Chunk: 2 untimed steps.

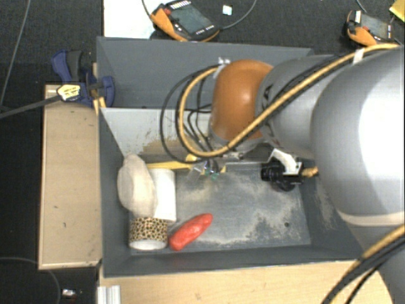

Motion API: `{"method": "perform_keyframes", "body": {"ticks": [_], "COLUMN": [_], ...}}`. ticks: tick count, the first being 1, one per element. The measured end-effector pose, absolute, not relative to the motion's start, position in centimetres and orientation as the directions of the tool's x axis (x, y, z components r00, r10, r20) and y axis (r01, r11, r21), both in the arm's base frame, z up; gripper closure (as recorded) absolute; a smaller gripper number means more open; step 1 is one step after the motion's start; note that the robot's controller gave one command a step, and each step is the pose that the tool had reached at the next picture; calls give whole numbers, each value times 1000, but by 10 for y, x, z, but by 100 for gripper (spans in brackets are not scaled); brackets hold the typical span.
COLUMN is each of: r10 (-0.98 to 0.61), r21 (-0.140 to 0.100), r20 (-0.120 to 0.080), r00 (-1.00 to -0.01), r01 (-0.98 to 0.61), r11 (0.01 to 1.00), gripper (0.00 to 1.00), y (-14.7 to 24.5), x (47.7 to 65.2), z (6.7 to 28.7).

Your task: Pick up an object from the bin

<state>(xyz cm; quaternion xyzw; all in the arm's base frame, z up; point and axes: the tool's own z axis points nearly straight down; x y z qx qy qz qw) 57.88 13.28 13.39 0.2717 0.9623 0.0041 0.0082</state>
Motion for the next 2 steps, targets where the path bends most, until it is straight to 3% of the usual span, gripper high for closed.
{"method": "perform_keyframes", "body": {"ticks": [2], "r10": [517], "r21": [11], "r20": [-13], "r00": [-856], "r01": [517], "r11": [856], "gripper": [100], "y": [132], "x": [579], "z": [196]}}
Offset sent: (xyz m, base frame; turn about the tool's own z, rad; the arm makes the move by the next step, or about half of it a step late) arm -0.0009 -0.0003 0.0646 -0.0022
